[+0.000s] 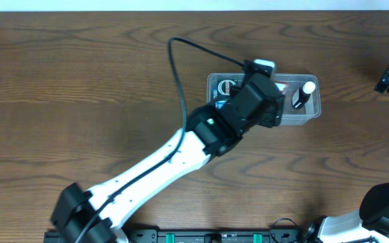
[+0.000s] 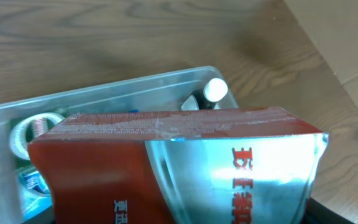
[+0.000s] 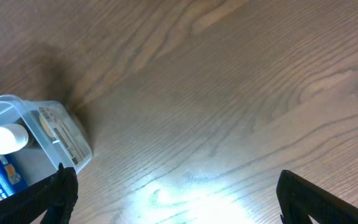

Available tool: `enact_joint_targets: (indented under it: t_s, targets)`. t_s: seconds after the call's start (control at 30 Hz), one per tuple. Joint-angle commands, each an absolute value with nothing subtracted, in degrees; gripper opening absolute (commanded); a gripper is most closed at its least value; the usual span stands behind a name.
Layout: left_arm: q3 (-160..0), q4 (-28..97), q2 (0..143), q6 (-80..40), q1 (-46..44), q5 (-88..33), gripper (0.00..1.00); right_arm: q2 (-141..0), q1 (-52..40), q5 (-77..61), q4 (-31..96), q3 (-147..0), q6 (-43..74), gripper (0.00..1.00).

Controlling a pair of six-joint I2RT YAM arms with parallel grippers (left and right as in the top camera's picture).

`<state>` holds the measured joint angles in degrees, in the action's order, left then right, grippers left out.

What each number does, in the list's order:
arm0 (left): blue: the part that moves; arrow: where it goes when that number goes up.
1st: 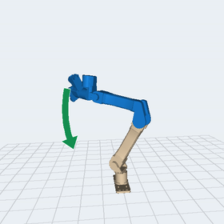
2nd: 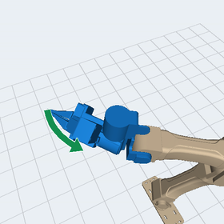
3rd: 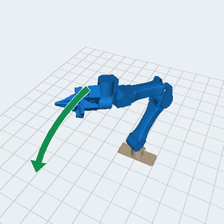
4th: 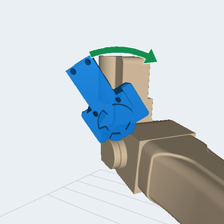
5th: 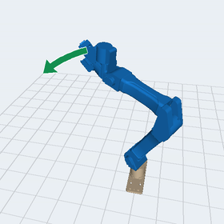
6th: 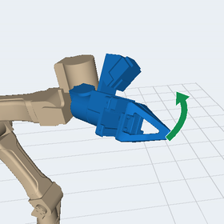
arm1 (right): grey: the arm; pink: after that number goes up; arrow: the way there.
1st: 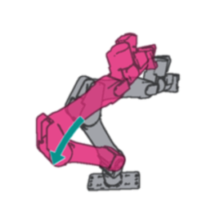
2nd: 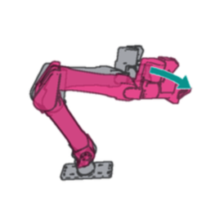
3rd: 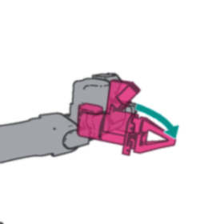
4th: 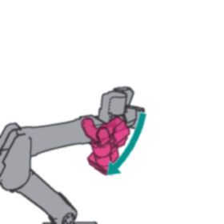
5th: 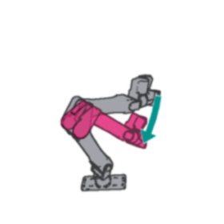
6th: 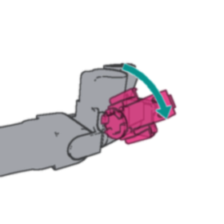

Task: Pack container
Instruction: 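Carry the red box right and lower it into the container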

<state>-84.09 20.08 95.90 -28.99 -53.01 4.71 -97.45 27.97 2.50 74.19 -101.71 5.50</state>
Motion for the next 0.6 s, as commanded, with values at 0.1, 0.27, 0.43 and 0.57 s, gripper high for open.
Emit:
enact_joint_targets:
  t_s: [0.1,0.27,0.43,0.57]
  targets:
    - [-84.4,12.4,102.1,-29.9,-53.1,4.5,0.72,-97.6,28.2,1.9,74.3,-101.5,6.2,0.99]
    - [-84.4,7.0,104.8,-29.4,-53.1,3.8,0.72,-97.6,28.2,1.9,74.4,-101.5,6.2,0.99]
    - [-84.4,2.5,107.9,-29.2,-53.1,3.0,0.72,-97.6,28.2,1.9,74.6,-101.5,6.2,0.99]
    - [-84.4,-0.2,110.2,-29.2,-53.1,2.8,0.72,-97.6,28.2,1.9,74.8,-101.5,6.2,0.99]
